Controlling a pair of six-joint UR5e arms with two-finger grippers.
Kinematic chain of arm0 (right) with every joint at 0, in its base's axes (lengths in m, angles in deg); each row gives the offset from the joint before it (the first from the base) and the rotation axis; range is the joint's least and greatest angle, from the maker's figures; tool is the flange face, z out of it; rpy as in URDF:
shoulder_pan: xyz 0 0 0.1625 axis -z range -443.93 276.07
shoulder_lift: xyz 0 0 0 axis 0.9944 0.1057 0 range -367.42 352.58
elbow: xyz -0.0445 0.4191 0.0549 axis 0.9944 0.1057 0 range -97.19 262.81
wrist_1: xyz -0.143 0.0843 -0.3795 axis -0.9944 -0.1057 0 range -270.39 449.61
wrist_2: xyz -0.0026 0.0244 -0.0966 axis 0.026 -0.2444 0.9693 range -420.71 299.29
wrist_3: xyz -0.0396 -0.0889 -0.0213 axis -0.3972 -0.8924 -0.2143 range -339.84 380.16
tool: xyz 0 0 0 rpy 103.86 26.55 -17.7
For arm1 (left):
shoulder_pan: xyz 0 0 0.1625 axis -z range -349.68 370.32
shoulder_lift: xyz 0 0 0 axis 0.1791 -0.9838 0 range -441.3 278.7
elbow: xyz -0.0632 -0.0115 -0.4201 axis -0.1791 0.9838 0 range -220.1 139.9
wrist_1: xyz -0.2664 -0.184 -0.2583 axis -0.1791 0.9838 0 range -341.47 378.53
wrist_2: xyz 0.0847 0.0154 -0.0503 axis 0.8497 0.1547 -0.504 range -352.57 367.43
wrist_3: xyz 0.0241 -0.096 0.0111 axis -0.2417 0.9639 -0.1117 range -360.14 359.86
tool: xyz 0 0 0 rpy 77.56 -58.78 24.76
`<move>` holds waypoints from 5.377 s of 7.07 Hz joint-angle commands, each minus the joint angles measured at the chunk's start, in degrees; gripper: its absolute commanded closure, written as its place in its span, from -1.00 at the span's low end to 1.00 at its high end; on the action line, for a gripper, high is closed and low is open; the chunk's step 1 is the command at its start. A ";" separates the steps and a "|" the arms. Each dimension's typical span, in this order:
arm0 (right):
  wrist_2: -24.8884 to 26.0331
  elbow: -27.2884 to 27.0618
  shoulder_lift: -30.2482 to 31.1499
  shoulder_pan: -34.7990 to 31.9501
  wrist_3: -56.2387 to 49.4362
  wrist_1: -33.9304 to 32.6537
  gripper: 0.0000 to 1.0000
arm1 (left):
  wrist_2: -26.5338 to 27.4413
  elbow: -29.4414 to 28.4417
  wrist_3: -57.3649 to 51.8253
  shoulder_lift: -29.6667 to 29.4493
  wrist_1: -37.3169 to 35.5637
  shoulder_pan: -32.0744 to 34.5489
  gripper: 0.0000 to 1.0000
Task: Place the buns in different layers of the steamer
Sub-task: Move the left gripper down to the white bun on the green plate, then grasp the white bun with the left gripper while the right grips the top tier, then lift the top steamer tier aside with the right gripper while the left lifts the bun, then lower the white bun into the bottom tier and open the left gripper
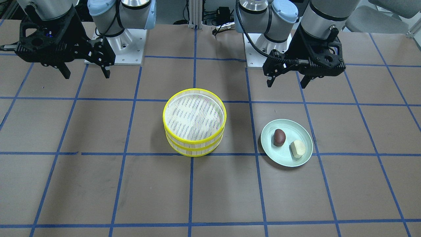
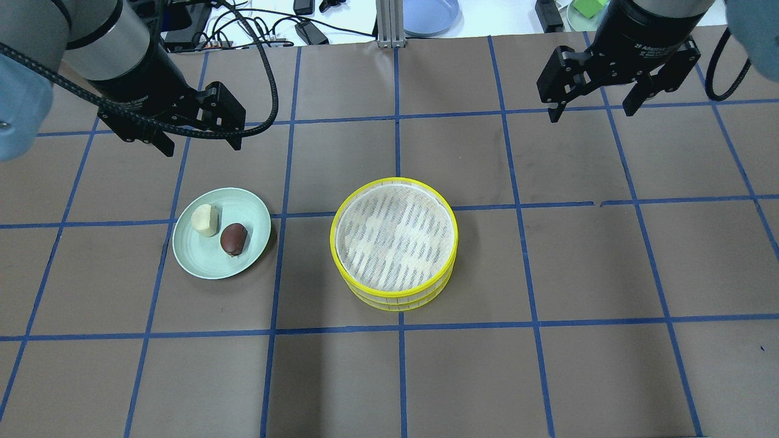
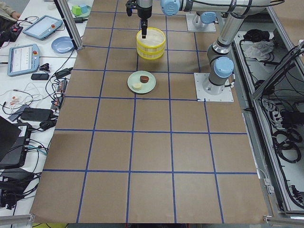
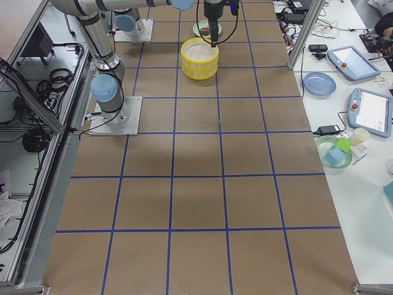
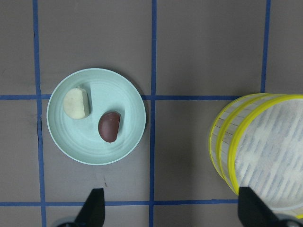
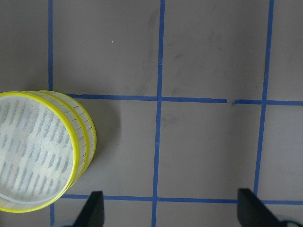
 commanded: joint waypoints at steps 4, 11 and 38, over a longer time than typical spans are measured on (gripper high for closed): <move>0.04 -0.10 0.09 -0.09 0.00 0.00 -1.00 | 0.09 0.74 -4.11 -0.87 -0.22 -1.40 -1.00; 0.04 -0.54 0.18 -0.18 0.35 0.18 -1.00 | 0.44 9.26 -23.83 -20.01 -15.40 -14.77 -1.00; 1.89 0.17 -9.84 14.24 -12.39 7.74 1.00 | -13.45 8.36 18.68 -17.30 -10.12 17.38 1.00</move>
